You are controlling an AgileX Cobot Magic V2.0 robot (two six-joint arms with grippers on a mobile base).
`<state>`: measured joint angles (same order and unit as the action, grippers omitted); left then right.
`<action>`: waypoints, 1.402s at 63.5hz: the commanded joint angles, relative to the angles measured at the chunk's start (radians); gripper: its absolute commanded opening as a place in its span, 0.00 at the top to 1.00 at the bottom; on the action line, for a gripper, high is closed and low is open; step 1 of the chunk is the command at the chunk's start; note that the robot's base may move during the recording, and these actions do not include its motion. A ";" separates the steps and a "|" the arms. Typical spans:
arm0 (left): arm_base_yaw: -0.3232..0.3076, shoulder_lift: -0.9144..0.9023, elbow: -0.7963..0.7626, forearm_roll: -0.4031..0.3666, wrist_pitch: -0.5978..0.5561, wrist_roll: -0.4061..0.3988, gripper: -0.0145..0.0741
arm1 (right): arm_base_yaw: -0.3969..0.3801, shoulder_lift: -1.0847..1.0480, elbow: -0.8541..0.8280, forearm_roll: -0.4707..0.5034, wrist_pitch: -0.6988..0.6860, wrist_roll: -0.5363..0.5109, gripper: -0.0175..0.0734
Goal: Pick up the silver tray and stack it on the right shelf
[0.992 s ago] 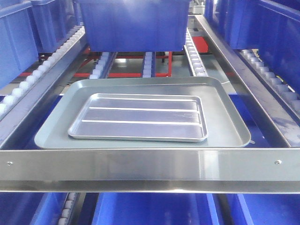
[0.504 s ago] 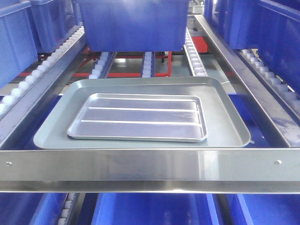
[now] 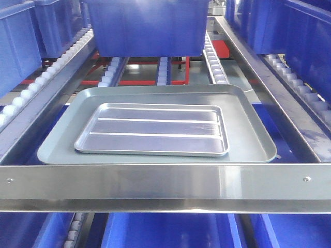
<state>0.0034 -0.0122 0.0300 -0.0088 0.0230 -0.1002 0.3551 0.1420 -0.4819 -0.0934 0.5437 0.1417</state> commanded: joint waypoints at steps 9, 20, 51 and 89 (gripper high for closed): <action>0.000 -0.015 0.018 -0.009 -0.087 0.000 0.94 | -0.003 0.013 -0.026 -0.016 -0.085 -0.008 0.75; 0.000 -0.015 0.018 -0.009 -0.087 0.000 0.94 | -0.011 0.013 -0.025 -0.016 -0.092 -0.008 0.75; 0.000 -0.015 0.018 -0.009 -0.087 0.000 0.94 | -0.496 -0.176 0.375 0.034 -0.434 -0.008 0.75; 0.000 -0.013 0.018 -0.009 -0.087 0.000 0.94 | -0.496 -0.173 0.492 0.065 -0.559 -0.007 0.75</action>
<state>0.0034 -0.0122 0.0304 -0.0088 0.0214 -0.0985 -0.1358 -0.0094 0.0282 -0.0305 0.0732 0.1417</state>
